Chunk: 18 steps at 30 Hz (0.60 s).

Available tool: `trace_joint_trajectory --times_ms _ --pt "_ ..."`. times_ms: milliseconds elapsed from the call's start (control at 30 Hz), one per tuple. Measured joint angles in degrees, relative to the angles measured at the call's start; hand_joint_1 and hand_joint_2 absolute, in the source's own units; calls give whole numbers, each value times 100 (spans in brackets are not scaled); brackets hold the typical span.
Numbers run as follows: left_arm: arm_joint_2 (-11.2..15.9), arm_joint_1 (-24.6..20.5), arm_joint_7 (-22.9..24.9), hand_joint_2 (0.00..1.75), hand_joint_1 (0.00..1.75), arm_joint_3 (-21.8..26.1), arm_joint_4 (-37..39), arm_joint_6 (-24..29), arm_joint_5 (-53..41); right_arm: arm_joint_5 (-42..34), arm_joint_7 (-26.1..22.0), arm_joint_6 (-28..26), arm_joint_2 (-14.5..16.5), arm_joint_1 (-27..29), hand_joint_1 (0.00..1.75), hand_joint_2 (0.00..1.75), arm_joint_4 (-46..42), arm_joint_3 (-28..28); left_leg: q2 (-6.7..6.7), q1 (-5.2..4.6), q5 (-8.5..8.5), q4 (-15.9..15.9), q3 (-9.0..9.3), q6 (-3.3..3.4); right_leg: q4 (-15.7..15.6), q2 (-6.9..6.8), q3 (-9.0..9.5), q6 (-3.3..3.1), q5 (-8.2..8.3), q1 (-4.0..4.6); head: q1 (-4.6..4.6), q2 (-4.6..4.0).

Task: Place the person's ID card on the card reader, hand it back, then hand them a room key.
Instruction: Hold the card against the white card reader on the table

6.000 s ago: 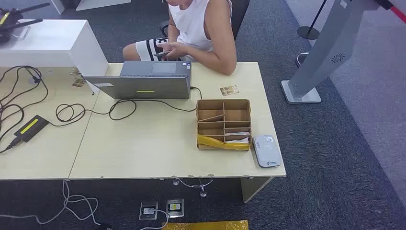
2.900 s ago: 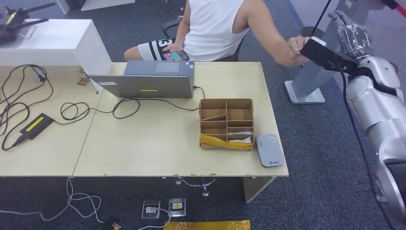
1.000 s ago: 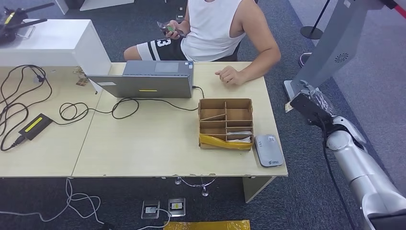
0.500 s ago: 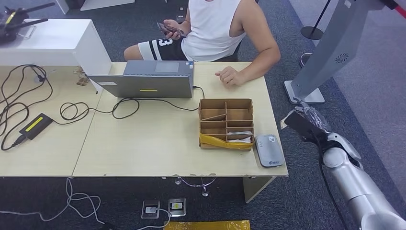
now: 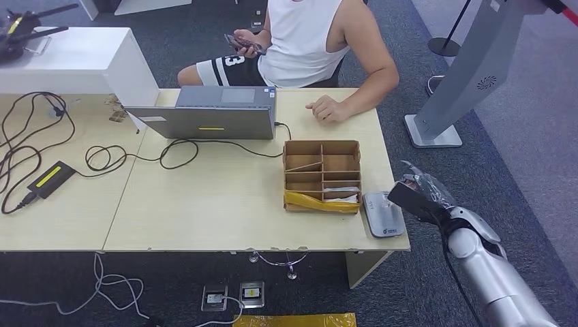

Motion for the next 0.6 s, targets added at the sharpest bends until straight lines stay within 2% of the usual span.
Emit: trace_joint_trajectory --times_ms 600 --pt "2 -4 -2 0 0 -2 0 -2 -25 88 40 34 146 330 175 175 -70 3 0 0 0 0 1 0 0 1 0 0 0 0 0 1"
